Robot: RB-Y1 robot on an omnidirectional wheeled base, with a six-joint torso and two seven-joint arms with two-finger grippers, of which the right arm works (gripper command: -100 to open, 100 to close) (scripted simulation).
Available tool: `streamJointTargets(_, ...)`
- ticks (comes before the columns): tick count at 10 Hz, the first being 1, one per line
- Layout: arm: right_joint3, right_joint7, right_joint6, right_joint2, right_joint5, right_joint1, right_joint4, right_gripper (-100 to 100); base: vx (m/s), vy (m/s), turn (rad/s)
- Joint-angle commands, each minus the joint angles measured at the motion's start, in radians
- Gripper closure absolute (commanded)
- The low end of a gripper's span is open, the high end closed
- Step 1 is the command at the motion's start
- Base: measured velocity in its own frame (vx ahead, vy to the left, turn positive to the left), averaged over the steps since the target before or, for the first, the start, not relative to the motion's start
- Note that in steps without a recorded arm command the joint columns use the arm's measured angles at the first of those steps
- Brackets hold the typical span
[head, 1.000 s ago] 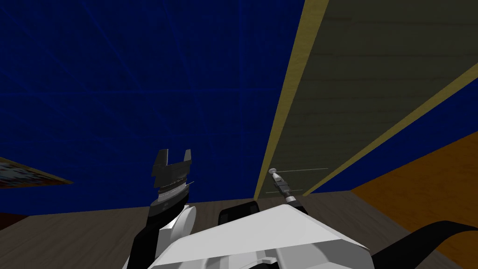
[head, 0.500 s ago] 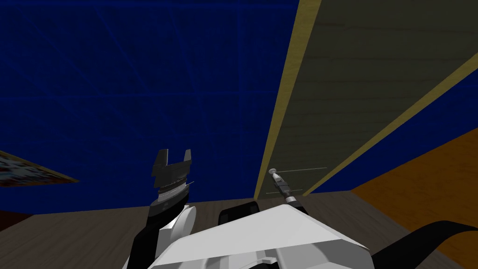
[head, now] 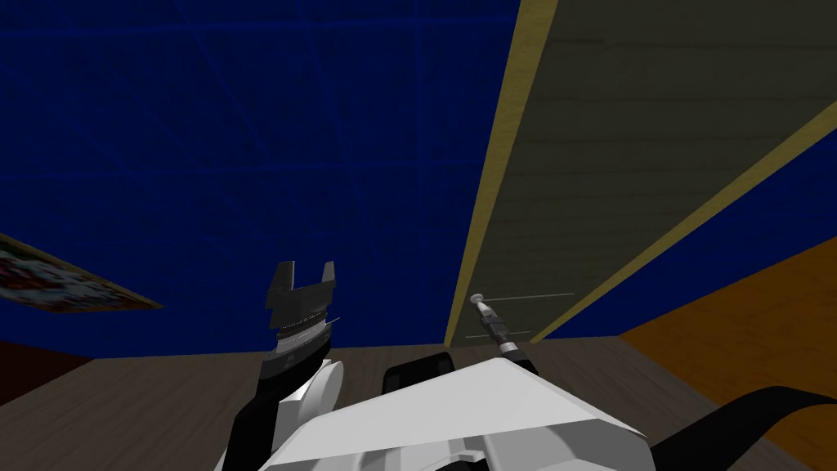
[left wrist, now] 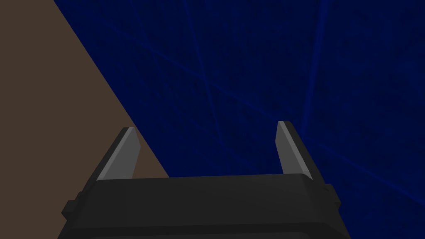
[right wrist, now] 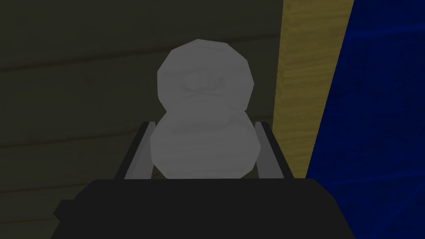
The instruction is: Pull the door open
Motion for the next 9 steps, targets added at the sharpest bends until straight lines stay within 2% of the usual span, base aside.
streamJointTargets(1, 0.02, -0.046, 0.0, -0.004, -0.029, 0.002, -0.012, 100, -0.057, -0.012, 0.045)
streamJointTargets(5, 0.076, -0.159, 0.002, -0.021, -0.117, 0.004, -0.021, 100, -0.071, -0.016, 0.061)
streamJointTargets(6, 0.076, -0.169, 0.002, -0.021, -0.117, 0.004, -0.021, 100, -0.049, -0.017, 0.025)
streamJointTargets(8, 0.109, -0.232, 0.004, -0.03, -0.169, 0.005, -0.026, 100, -0.053, -0.01, 0.051)
streamJointTargets(9, 0.109, -0.239, 0.004, -0.03, -0.169, 0.005, -0.026, 100, -0.047, -0.011, 0.036)
